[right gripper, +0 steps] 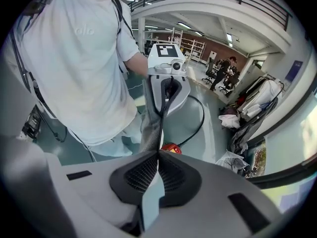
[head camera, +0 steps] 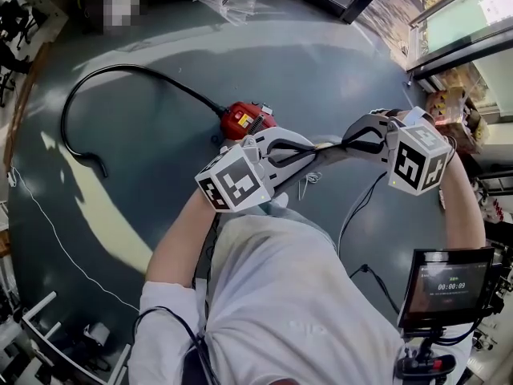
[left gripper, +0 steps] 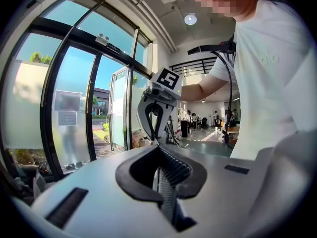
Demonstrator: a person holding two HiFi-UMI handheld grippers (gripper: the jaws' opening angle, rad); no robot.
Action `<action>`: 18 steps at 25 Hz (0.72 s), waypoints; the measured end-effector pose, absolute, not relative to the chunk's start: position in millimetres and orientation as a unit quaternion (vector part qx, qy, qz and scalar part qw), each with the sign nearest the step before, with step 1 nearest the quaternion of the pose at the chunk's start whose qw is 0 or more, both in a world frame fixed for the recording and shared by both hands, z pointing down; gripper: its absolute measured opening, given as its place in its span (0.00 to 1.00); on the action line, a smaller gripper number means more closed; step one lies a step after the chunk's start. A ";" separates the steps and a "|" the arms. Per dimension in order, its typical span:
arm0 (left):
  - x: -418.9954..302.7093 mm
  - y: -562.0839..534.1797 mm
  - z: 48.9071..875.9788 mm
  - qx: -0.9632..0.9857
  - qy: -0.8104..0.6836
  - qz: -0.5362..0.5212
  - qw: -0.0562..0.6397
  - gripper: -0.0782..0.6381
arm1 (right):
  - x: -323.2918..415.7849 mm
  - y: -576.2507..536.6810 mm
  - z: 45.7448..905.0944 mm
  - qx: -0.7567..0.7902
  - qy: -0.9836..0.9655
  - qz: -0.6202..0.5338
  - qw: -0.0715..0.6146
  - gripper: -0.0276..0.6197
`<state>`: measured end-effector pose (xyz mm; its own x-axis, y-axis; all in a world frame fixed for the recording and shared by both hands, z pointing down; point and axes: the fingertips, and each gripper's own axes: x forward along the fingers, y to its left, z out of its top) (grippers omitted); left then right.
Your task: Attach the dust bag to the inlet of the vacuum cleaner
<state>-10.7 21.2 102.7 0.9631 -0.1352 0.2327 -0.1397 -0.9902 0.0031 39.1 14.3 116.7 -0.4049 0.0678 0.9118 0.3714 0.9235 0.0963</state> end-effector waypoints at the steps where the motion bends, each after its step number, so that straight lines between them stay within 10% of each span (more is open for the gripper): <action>1: -8.8 21.4 107.4 0.991 -0.066 0.119 0.015 0.12 | 40.7 13.3 120.0 -0.130 -0.826 -0.143 0.530 0.06; 18: 62.1 26.0 299.4 0.955 -0.175 0.172 0.164 0.12 | 107.7 13.1 310.3 -0.112 -0.823 -0.067 0.553 0.06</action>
